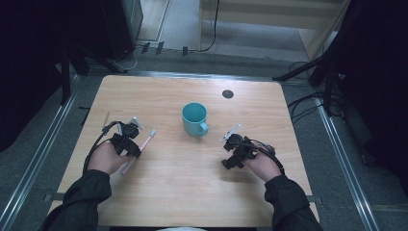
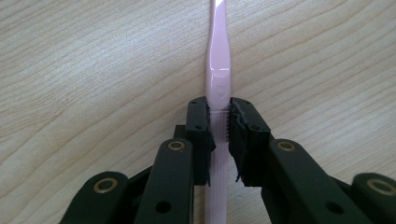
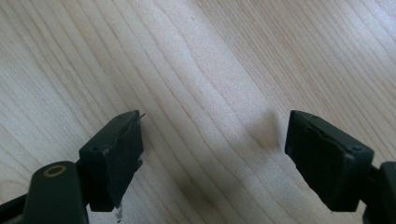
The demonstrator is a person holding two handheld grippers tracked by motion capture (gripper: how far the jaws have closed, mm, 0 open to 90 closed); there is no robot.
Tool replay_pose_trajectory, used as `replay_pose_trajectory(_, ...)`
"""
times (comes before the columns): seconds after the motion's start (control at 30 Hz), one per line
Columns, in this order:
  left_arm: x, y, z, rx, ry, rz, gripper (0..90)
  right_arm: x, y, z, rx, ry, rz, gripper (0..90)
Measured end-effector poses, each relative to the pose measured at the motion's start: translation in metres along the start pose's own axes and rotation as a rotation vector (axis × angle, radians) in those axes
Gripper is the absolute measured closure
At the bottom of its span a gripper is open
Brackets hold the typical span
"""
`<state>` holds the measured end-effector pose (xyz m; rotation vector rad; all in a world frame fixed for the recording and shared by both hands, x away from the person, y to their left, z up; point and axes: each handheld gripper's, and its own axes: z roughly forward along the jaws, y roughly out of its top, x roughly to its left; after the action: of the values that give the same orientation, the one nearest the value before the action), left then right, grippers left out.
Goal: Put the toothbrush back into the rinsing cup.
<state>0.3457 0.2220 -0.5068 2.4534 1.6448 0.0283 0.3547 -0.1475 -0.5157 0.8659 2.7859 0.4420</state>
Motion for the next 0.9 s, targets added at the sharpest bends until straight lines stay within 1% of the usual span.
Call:
replay_pose_trajectory(0.1, 0.0010, 0.0003, -0.0001, 0.003, -0.005, 0.000, 78.2, 0.0000, 0.0000, 0.0001, 0.000, 0.000, 0.000, 18.9)
replay_pose_trajectory(0.17, 0.0017, 0.0006, -0.0001, 0.003, -0.013, -0.007, 78.4, -0.0001, 0.0000, 0.0001, 0.000, 0.001, 0.000, 18.8)
replay_pose_trajectory(0.3, 0.0017, 0.0015, -0.0003, 0.005, -0.002, 0.003, 78.7, -0.0002, 0.0001, 0.0001, 0.000, 0.002, 0.000, 18.8)
replay_pose_trajectory(0.33, 0.0020, 0.0015, -0.0003, 0.004, -0.005, 0.001, 78.7, -0.0002, 0.0001, 0.0001, 0.001, 0.002, 0.000, 18.8)
replay_pose_trajectory(0.37, 0.0023, 0.0014, -0.0011, -0.001, -0.012, 0.000, 78.8, -0.0002, 0.0001, 0.0001, 0.000, 0.001, -0.001, 18.8)
replay_pose_trajectory(0.4, 0.0031, 0.0012, -0.0034, -0.013, -0.026, 0.000, 80.7, -0.0001, 0.0000, 0.0001, -0.001, 0.000, -0.001, 18.8)
replay_pose_trajectory(0.43, 0.0031, 0.0012, -0.0034, -0.013, -0.026, 0.000, 83.7, -0.0001, 0.0000, 0.0001, -0.001, 0.000, -0.001, 18.8)
replay_pose_trajectory(0.5, 0.0041, 0.0009, -0.0075, -0.030, -0.029, -0.004, 83.9, -0.0003, 0.0000, 0.0002, 0.000, 0.002, -0.001, 18.7)
replay_pose_trajectory(0.57, 0.0058, -0.0001, -0.0061, -0.015, -0.029, -0.006, 83.8, -0.0003, 0.0001, 0.0002, 0.000, 0.003, 0.002, 18.6)
replay_pose_trajectory(0.83, 0.0050, 0.0004, -0.0047, -0.016, -0.031, -0.007, 83.8, -0.0001, 0.0003, 0.0002, 0.001, 0.002, -0.002, 18.5)
replay_pose_trajectory(0.9, 0.0036, 0.0010, -0.0030, -0.003, -0.023, 0.002, 83.7, -0.0002, 0.0003, 0.0002, 0.002, 0.003, 0.001, 18.2)
